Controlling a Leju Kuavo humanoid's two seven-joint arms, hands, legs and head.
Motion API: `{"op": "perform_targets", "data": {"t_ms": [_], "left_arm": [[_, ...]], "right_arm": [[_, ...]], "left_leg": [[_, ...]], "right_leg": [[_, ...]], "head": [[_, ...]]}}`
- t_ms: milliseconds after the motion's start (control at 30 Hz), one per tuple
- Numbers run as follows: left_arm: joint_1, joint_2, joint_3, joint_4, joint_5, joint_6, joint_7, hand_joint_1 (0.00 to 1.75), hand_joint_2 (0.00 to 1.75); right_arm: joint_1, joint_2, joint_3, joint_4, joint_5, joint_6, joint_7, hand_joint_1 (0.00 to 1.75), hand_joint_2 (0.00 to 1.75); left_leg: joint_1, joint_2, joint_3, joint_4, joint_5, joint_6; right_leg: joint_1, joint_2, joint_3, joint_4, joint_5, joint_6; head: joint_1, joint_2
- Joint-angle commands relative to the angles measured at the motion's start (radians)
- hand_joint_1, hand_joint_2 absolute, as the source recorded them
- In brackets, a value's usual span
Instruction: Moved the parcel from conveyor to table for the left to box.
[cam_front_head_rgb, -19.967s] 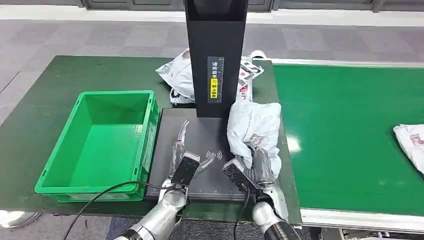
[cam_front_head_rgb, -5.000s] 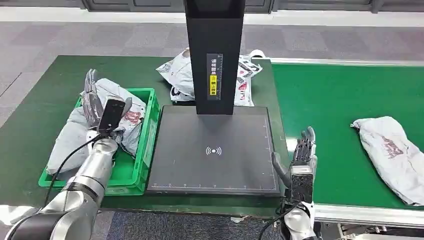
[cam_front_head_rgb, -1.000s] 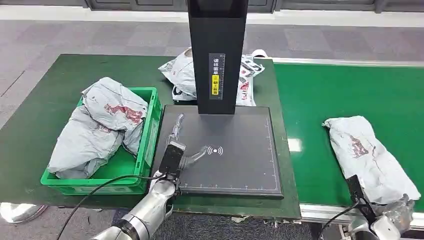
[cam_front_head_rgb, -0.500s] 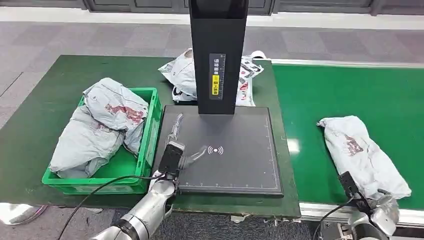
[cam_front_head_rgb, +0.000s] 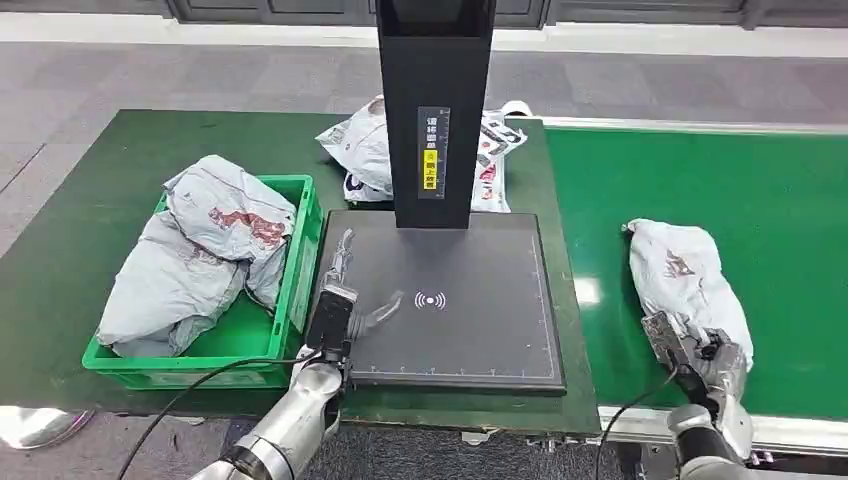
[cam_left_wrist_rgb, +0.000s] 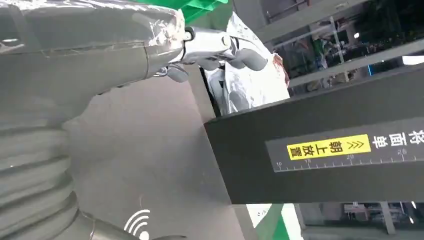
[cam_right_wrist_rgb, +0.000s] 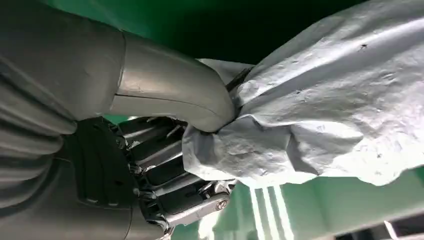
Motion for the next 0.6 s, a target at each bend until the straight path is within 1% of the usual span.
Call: {"op": "perform_targets", "data": {"t_ms": [33, 67, 100, 133, 167, 200, 233, 333, 367, 400, 433, 467, 500, 533, 600], "left_arm": [[-0.005, 0.026, 0.061, 0.018, 0.019, -0.042, 0.004, 0.0, 1.75], [-0.006, 0.027, 0.063, 0.02, 0.017, -0.045, 0.003, 0.0, 1.75], [-0.006, 0.029, 0.066, 0.02, 0.016, -0.045, -0.002, 0.0, 1.75], [-0.006, 0.03, 0.07, 0.015, 0.014, -0.043, -0.009, 0.0, 1.75], [-0.004, 0.032, 0.073, 0.009, 0.01, -0.04, -0.012, 0.0, 1.75], [-0.002, 0.034, 0.071, 0.003, 0.003, -0.036, -0.015, 0.0, 1.75], [-0.002, 0.036, 0.07, -0.002, -0.005, -0.039, -0.011, 0.0, 1.75], [-0.009, 0.033, 0.059, -0.002, -0.031, -0.028, -0.006, 0.0, 1.75], [-0.013, 0.032, 0.056, 0.002, -0.034, -0.027, -0.005, 0.0, 1.75], [-0.018, 0.032, 0.053, 0.01, -0.034, -0.029, -0.004, 0.0, 1.75], [-0.02, 0.031, 0.053, 0.012, -0.034, -0.029, -0.004, 0.0, 1.75], [-0.026, 0.031, 0.052, 0.025, -0.031, -0.028, -0.009, 0.0, 1.75], [-0.028, 0.032, 0.05, 0.031, -0.029, -0.026, -0.012, 0.0, 1.75], [-0.031, 0.034, 0.046, 0.038, -0.025, -0.025, -0.018, 0.0, 1.75], [-0.04, 0.033, 0.037, 0.05, -0.023, -0.034, -0.022, 0.0, 1.75]], "right_arm": [[0.032, 0.146, 0.201, -0.302, -0.463, 0.118, -0.289, 1.75, 1.75], [0.086, 0.169, 0.3, -0.433, -0.57, 0.18, -0.256, 1.75, 1.75], [0.15, 0.177, 0.415, -0.564, -0.642, 0.221, -0.226, 1.75, 1.75], [0.214, 0.172, 0.558, -0.692, -0.707, 0.23, -0.186, 1.75, 1.75], [0.248, 0.163, 0.662, -0.758, -0.737, 0.226, -0.163, 1.75, 1.75], [0.271, 0.168, 0.733, -0.802, -0.751, 0.224, -0.151, 1.75, 1.75], [0.29, 0.156, 0.86, -0.839, -0.757, 0.218, -0.127, 1.75, 1.75], [0.292, 0.166, 1.076, -0.838, -0.703, 0.214, -0.08, 1.75, 1.75], [0.292, 0.167, 1.13, -0.833, -0.716, 0.233, -0.071, 1.75, 1.75], [0.286, 0.156, 1.186, -0.816, -0.714, 0.239, -0.062, 1.75, 1.75], [0.288, 0.16, 1.195, -0.812, -0.71, 0.232, -0.056, 1.75, 1.75], [0.283, 0.152, 1.236, -0.788, -0.734, 0.249, -0.061, 1.75, 1.75], [0.273, 0.139, 1.275, -0.764, -0.731, 0.263, -0.06, 1.75, 1.75], [0.259, 0.134, 1.31, -0.726, -0.759, 0.297, -0.055, 1.75, 1.75], [0.221, 0.128, 1.385, -0.634, -0.741, 0.338, -0.053, 1.75, 1.75]], "left_leg": [[0.0, 0.004, 0.0, -0.001, 0.0, -0.001], [0.0, 0.006, -0.001, -0.002, 0.0, -0.001], [0.001, 0.004, -0.001, -0.001, -0.001, -0.001], [0.0, 0.005, -0.001, -0.002, 0.0, -0.001], [0.0, 0.003, -0.002, -0.001, 0.0, -0.001], [0.0, 0.002, -0.002, -0.002, 0.0, -0.001], [0.0, 0.001, -0.003, -0.001, 0.0, -0.001], [0.0, 0.009, -0.003, -0.001, -0.002, -0.002], [0.001, 0.008, -0.004, 0.0, -0.002, -0.001], [0.001, 0.012, -0.003, -0.001, -0.002, -0.002], [0.001, 0.01, -0.004, -0.001, -0.002, -0.002], [0.002, 0.01, -0.003, -0.002, -0.001, -0.002], [0.002, 0.007, -0.004, -0.001, -0.001, -0.002], [0.002, 0.007, -0.003, -0.002, 0.0, -0.003], [0.003, 0.005, -0.003, -0.002, 0.0, -0.003]], "right_leg": [[0.0, 0.003, -0.002, 0.0, 0.001, -0.001], [0.001, 0.005, -0.002, -0.001, 0.001, -0.002], [0.001, 0.004, -0.002, -0.001, 0.001, -0.002], [0.0, 0.004, -0.003, -0.001, 0.001, -0.002], [0.001, 0.002, -0.003, 0.0, 0.0, -0.002], [0.001, 0.002, -0.003, -0.001, 0.0, -0.002], [0.0, 0.001, -0.004, 0.001, -0.001, -0.002], [0.001, 0.008, -0.007, 0.001, 0.0, -0.003], [0.001, 0.008, -0.007, 0.001, 0.0, -0.002], [0.001, 0.011, -0.008, 0.001, 0.001, -0.003], [0.001, 0.01, -0.008, 0.001, 0.0, -0.003], [0.002, 0.01, -0.008, 0.001, 0.0, -0.003], [0.002, 0.008, -0.008, 0.001, 0.0, -0.003], [0.002, 0.007, -0.008, 0.0, 0.0, -0.003], [0.003, 0.004, -0.006, 0.0, -0.001, -0.003]], "head": [[0.0, 0.0], [0.0, 0.0], [0.0, 0.0], [0.0, 0.0], [0.0, 0.0], [0.0, 0.0], [0.0, 0.0], [0.0, 0.0], [0.0, 0.0], [0.0, 0.0], [0.0, 0.0], [0.0, 0.0], [0.0, 0.0], [0.0, 0.0], [0.0, 0.0]]}}
